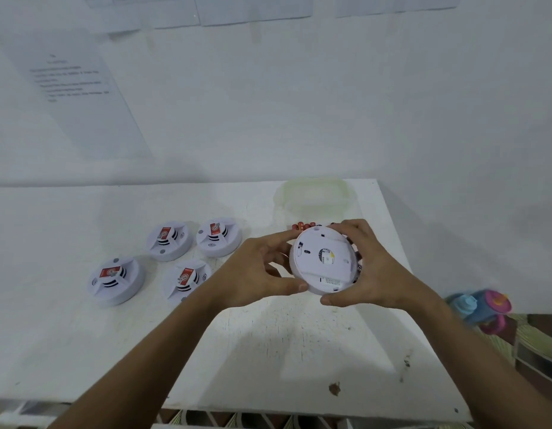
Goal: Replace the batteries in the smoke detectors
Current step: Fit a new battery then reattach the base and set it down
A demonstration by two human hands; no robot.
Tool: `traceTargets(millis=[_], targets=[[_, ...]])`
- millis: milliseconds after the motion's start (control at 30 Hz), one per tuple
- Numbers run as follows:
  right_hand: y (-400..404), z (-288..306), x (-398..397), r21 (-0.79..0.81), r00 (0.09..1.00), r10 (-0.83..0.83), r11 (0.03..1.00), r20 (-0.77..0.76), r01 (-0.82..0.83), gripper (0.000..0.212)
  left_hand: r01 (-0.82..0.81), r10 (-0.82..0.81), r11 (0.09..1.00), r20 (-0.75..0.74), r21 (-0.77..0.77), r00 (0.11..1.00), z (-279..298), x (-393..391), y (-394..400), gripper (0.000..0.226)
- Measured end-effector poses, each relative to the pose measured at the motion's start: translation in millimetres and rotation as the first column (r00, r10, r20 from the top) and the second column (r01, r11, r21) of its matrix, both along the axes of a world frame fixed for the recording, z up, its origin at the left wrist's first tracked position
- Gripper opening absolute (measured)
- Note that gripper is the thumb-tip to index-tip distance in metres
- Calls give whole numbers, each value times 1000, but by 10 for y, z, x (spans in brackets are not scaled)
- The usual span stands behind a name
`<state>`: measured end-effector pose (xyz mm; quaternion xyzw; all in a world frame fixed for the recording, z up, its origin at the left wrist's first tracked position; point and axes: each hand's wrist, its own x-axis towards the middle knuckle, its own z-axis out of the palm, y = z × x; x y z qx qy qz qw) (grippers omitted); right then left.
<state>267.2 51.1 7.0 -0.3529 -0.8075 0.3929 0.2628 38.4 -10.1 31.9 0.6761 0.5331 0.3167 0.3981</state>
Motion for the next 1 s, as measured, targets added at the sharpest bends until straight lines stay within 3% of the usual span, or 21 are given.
traceTargets(millis=[133,200,300,433,633,767,1000], targets=[[-20,12,-23,103,981,-28,995,190,8,114,32,-30,999,-57,32,998,42,21,33,73],[-19,16,-25,128,976,-10,992,218,-19,109,34,-32,999,-37,38,999,59,24,46,74],[2,49,-21,23,991,25,999,132,-29,102,1,-2,1000,24,26,1000,49,4,63,77],[-9,89,10,-147,995,80,985,-53,-87,99,-6,10,999,-100,37,995,36,13,63,79],[-32,94,32,-274,939,65,948,-338,-164,97,69,-68,998,-79,4,994,33,72,72,94],[-32,42,41,-323,927,47,930,-372,-177,96,50,-51,998,33,25,998,69,106,74,84],[-2,42,-55,-189,964,26,979,-264,-78,96,19,-14,998,-99,59,995,22,13,-15,90]])
